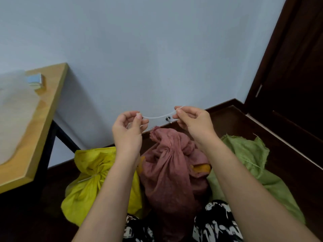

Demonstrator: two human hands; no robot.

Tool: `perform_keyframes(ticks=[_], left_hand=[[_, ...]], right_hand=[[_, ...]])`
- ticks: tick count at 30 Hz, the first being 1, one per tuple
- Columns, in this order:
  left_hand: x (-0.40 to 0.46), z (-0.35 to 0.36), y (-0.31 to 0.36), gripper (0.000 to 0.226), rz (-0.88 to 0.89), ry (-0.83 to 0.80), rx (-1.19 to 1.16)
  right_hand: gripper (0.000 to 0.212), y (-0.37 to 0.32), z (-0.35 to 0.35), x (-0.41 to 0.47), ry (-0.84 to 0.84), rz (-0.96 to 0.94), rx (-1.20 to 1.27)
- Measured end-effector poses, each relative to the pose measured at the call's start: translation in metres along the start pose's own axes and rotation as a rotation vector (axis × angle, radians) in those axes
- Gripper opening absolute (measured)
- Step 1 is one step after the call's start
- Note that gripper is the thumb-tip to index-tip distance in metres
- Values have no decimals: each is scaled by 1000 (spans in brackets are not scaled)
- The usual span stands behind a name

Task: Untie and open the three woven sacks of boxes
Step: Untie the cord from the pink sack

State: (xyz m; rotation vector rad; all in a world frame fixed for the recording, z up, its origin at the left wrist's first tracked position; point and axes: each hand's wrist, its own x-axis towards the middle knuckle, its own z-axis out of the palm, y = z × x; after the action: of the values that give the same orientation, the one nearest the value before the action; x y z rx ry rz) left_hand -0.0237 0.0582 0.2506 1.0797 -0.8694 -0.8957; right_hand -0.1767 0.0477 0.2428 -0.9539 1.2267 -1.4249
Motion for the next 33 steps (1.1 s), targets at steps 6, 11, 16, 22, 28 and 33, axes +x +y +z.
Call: perform_keyframes(ticks=[6, 11, 16, 22, 28, 33], left_hand=[[-24, -4, 56, 12, 103, -13, 69], [-36, -24, 104, 26, 287, 58, 212], [-36, -53, 155, 36, 467, 116, 269], [-24, -103, 208, 29, 548, 267, 327], [-13, -161, 235, 20, 474, 458, 364], [-9, -195, 242, 21, 443, 543, 354]], right_hand=[[11, -53, 6, -34, 24, -82, 58], [10, -86, 15, -58, 30, -117, 124], [13, -114, 39, -78, -25, -148, 153], [6, -139, 96, -95, -147, -169, 177], [9, -149, 168, -110, -267, -185, 121], [8, -147, 225, -117, -347, -191, 82]])
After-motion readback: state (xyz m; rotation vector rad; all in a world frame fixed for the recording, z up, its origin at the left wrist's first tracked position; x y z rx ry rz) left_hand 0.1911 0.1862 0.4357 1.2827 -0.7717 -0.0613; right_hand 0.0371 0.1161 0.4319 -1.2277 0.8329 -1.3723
